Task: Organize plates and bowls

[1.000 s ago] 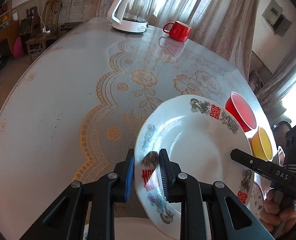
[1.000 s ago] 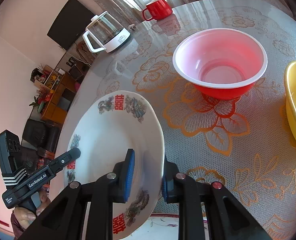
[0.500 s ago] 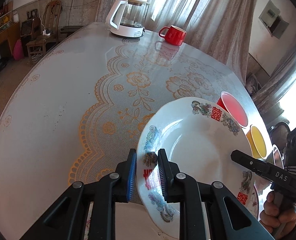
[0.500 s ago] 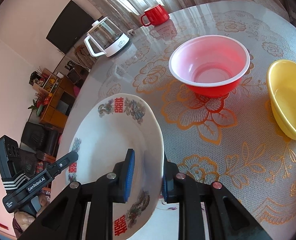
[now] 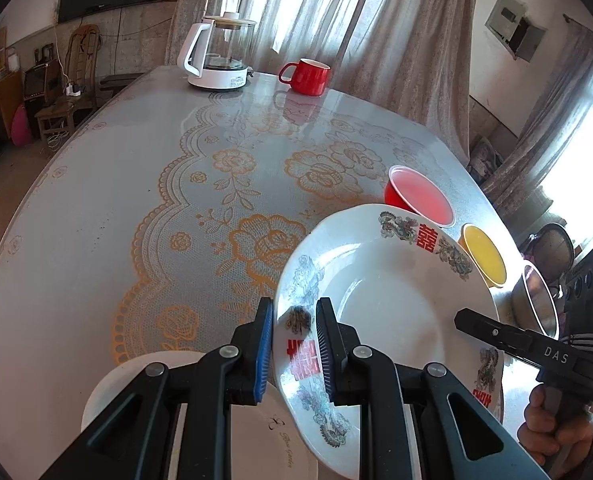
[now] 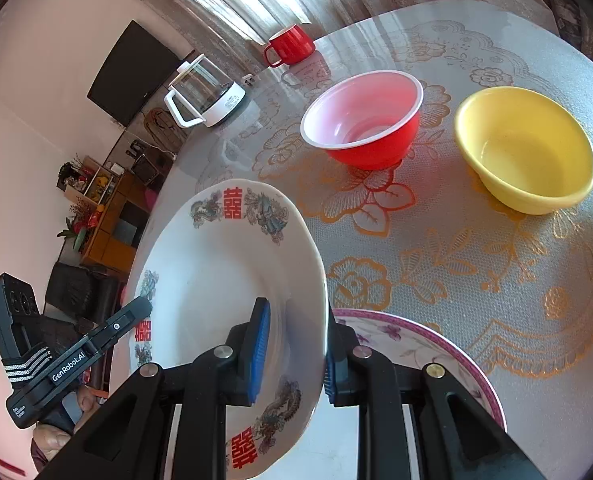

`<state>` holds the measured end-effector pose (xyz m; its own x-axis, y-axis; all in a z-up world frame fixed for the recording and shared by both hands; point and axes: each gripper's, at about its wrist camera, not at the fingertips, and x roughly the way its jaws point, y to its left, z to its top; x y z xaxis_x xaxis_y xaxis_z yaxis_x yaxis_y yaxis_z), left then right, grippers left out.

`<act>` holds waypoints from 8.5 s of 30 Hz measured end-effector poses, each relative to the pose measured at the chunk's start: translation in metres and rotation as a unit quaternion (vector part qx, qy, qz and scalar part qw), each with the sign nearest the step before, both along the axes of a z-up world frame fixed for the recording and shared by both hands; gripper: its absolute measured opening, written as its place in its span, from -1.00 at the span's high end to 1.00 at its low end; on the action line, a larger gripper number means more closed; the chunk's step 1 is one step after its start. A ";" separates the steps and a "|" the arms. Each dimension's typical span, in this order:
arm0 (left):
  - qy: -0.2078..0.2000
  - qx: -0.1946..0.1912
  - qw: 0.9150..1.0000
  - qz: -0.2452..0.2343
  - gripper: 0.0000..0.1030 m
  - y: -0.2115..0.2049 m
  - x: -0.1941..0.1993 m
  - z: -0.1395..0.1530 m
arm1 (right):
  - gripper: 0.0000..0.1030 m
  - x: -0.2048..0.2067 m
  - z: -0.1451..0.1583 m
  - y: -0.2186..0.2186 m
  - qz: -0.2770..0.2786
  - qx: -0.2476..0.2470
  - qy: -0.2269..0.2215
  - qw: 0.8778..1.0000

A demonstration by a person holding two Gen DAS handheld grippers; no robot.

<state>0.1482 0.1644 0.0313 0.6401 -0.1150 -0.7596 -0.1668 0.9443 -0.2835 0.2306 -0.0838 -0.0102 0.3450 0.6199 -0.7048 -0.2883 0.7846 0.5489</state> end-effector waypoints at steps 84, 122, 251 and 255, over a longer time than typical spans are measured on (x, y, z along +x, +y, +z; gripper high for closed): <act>0.018 -0.014 0.998 -0.051 0.59 -0.078 -0.055 -0.027 | 0.10 -0.078 -0.014 -0.037 -0.068 -0.215 -0.151 0.963; -0.018 0.058 0.997 -0.039 0.48 -0.088 -0.082 -0.025 | 0.53 -0.122 -0.008 -0.042 -0.075 -0.232 -0.165 0.956; -0.009 0.003 0.989 0.144 0.62 0.054 -0.155 -0.061 | 0.75 -0.100 -0.022 0.189 0.243 -0.259 -0.164 0.920; -0.022 -0.009 0.989 0.145 0.69 0.055 -0.161 -0.057 | 0.77 -0.103 -0.019 0.181 0.238 -0.242 -0.165 0.926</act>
<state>-0.0126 0.2195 -0.0253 0.6803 0.0657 -0.7300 -0.4179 0.8530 -0.3127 0.1274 0.0976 -0.0296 0.3597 0.3964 -0.8447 -0.7535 0.6573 -0.0124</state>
